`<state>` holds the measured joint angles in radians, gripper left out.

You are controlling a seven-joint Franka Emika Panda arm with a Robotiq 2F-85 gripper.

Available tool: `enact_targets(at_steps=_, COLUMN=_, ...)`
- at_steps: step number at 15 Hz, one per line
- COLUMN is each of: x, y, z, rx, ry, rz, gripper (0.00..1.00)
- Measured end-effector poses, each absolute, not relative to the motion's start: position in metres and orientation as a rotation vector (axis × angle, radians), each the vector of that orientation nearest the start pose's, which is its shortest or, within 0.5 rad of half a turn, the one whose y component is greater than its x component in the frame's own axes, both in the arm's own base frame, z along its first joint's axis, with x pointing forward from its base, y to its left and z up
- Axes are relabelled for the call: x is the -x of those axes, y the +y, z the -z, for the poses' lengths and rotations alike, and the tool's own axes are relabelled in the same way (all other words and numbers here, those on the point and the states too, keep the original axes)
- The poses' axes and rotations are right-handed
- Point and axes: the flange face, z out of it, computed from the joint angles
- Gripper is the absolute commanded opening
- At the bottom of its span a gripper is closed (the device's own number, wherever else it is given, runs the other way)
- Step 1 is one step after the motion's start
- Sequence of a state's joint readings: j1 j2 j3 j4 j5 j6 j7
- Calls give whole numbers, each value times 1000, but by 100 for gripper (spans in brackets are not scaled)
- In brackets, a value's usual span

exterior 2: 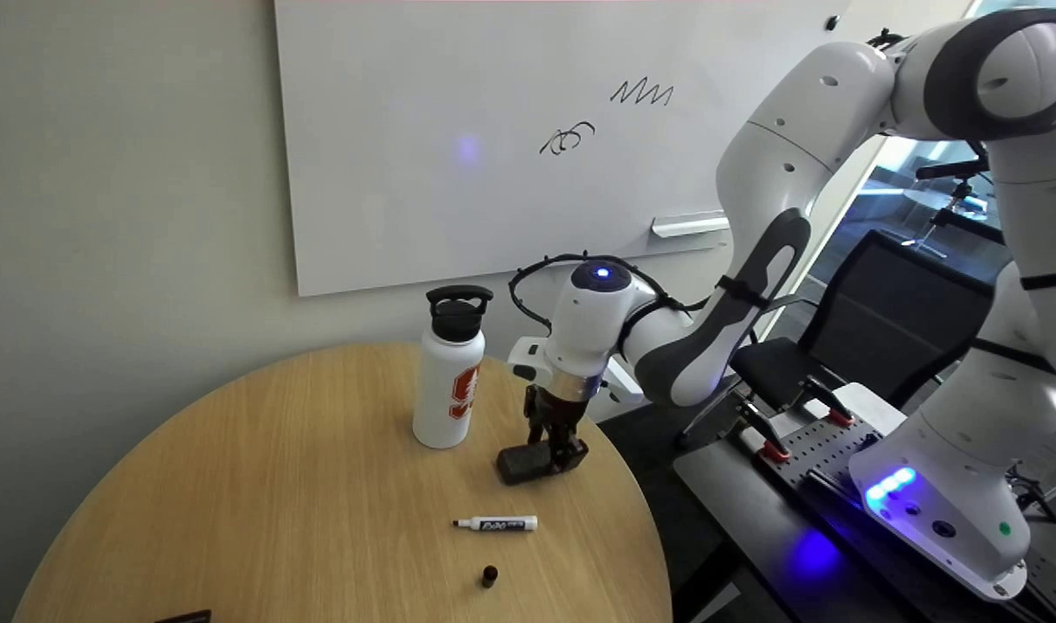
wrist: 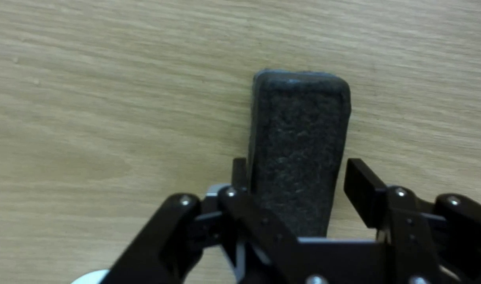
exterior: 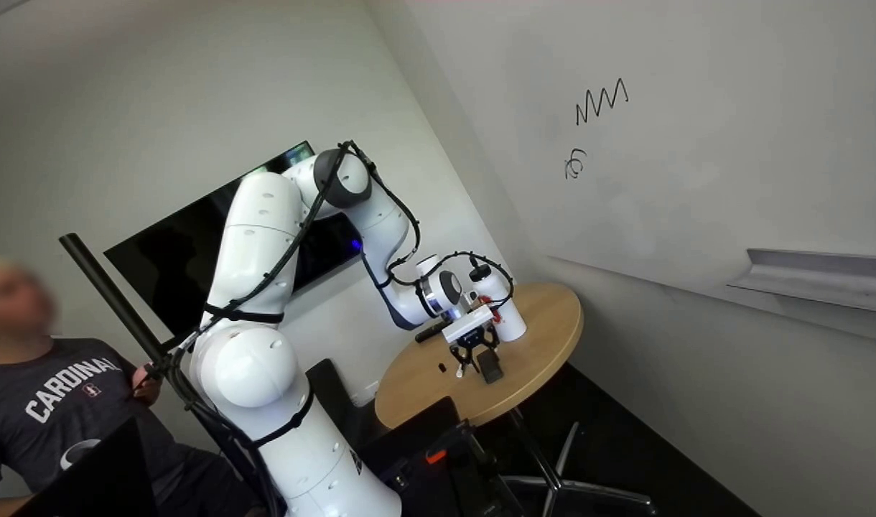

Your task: Move the duster to the left

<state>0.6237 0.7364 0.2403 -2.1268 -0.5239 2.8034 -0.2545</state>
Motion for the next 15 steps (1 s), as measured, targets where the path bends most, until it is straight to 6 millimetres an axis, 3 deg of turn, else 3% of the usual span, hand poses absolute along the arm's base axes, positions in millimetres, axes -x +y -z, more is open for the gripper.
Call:
enact_targets(at_steps=1, x=-325, y=435, z=-66, rx=2240, ry=-2214, rz=-1, gripper=27)
enact_targets(at_steps=9, x=-322, y=440, z=-66, rx=2232, ry=-2236, rz=-5, gripper=27)
enact_targets(at_steps=15, x=-275, y=448, z=-94, rx=2144, ry=-2343, rz=-31, gripper=27)
